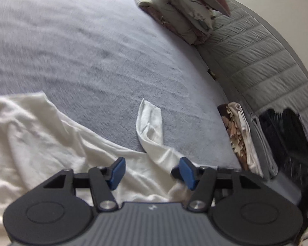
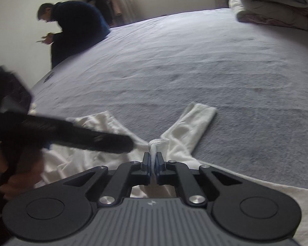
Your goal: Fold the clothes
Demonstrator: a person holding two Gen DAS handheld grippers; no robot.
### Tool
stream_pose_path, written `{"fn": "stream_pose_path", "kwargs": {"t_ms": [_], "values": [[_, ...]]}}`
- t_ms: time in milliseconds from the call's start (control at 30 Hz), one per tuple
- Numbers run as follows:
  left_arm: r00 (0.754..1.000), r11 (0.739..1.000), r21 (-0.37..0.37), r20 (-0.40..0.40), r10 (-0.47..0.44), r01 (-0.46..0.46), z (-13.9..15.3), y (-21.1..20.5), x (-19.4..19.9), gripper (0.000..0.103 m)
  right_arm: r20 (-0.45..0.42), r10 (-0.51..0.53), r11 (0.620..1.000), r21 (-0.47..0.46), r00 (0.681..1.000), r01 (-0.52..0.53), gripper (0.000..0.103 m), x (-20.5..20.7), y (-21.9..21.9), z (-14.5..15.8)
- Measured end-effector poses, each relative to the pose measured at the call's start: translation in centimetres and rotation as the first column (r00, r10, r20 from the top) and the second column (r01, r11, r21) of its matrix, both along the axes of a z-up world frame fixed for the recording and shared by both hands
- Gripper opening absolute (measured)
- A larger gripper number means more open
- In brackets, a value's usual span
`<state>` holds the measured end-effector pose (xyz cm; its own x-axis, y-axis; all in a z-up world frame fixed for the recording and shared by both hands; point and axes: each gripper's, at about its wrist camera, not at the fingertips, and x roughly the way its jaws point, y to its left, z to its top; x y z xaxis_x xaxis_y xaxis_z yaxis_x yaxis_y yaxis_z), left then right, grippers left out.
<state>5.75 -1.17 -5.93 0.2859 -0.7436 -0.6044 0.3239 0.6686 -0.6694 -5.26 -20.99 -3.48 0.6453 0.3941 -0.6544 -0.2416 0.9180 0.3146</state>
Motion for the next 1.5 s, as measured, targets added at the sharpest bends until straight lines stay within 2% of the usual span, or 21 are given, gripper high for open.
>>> {"fn": "stream_pose_path", "kwargs": {"t_ms": [100, 233, 300, 500, 600, 733, 967, 1100, 1267, 1367, 1500], "values": [[0.998, 0.999, 0.028, -0.038, 0.048, -0.047, -0.9, -0.6, 0.4, 0.046, -0.018, 0.064, 0.998, 0.010, 0.998, -0.064, 0.006, -0.4, 0.7, 0.1], [0.995, 0.993, 0.066, -0.005, 0.101, -0.100, -1.1, -1.0, 0.2, 0.036, -0.057, 0.105, 0.994, 0.008, 0.993, -0.105, 0.010, -0.7, 0.7, -0.1], [0.994, 0.990, 0.080, 0.008, 0.113, -0.113, -1.1, -1.0, 0.1, 0.035, -0.055, 0.077, 0.997, 0.017, 0.996, -0.076, 0.010, -0.6, 0.1, 0.1], [0.992, 0.989, 0.077, 0.003, 0.128, -0.128, -1.1, -0.2, 0.4, 0.034, -0.056, -0.047, 0.994, 0.099, 0.997, 0.052, 0.028, 1.6, -2.5, 0.6], [0.994, 0.993, 0.061, 0.001, 0.106, -0.106, -1.0, 0.0, 0.6, 0.035, -0.072, -0.097, 0.982, 0.155, 0.993, 0.107, 0.029, 3.1, -3.5, 0.6], [0.997, 0.994, 0.075, 0.027, 0.077, -0.079, -0.6, 0.2, 0.5, 0.035, -0.077, -0.149, 0.973, 0.164, 0.986, 0.160, 0.029, 5.2, -3.6, 0.0], [0.995, 0.992, 0.104, 0.079, 0.066, -0.074, -0.4, 1.4, 0.0, 0.035, -0.105, -0.156, 0.943, 0.280, 0.982, 0.179, 0.029, 9.1, -2.5, -1.8], [0.993, 0.989, 0.129, 0.108, 0.053, -0.066, -0.3, 2.2, -0.5, 0.035, -0.114, -0.228, 0.961, 0.131, 0.967, 0.242, 0.029, 10.2, -1.3, -2.8], [0.987, 0.987, 0.156, 0.160, 0.010, -0.035, -0.2, 2.9, -1.0, 0.035, -0.042, -0.219, 0.976, -0.029, 0.975, 0.217, 0.028, 9.6, 0.1, -2.7], [0.984, 0.987, 0.158, 0.178, -0.005, -0.024, -0.2, 2.9, -1.1, 0.035, -0.008, -0.214, 0.973, -0.087, 0.977, 0.212, 0.020, 9.5, 0.4, -3.2], [0.982, 0.989, 0.147, 0.190, -0.024, -0.004, 0.0, 2.7, -1.3, 0.036, 0.012, -0.229, 0.969, -0.098, 0.973, 0.229, 0.006, 9.6, 0.1, -3.4]]}}
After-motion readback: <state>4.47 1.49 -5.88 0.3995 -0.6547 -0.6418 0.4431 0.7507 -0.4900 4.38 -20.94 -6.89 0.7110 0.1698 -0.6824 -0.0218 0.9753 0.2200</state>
